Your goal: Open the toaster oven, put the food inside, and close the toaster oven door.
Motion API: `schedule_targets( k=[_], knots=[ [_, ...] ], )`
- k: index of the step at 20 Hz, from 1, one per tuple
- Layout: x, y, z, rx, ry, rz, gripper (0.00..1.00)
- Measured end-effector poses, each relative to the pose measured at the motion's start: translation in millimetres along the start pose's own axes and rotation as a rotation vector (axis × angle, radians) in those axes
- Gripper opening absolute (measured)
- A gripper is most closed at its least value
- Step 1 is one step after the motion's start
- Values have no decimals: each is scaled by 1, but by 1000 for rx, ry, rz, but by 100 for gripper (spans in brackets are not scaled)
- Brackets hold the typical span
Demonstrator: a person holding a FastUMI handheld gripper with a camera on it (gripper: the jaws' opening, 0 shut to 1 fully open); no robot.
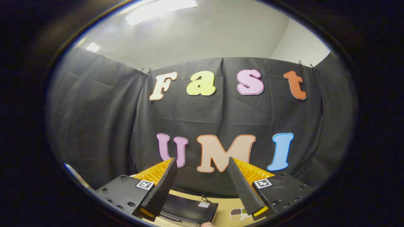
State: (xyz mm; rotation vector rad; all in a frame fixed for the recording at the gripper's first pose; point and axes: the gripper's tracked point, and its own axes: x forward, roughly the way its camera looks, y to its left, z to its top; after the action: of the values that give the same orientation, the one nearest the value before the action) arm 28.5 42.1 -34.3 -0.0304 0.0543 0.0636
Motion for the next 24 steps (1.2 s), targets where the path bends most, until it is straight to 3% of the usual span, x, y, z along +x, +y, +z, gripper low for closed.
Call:
schedule_targets(
  k=[8, 14, 20, 24],
  knots=[
    [13, 30, -36, -18, 13, 45, 99],
    [27, 71, -147, -29, 159, 100, 100],
    [27, 90, -287, -68, 365, 85, 100],
    [19, 99, -345, -90, 465, 90, 100]
  ],
)
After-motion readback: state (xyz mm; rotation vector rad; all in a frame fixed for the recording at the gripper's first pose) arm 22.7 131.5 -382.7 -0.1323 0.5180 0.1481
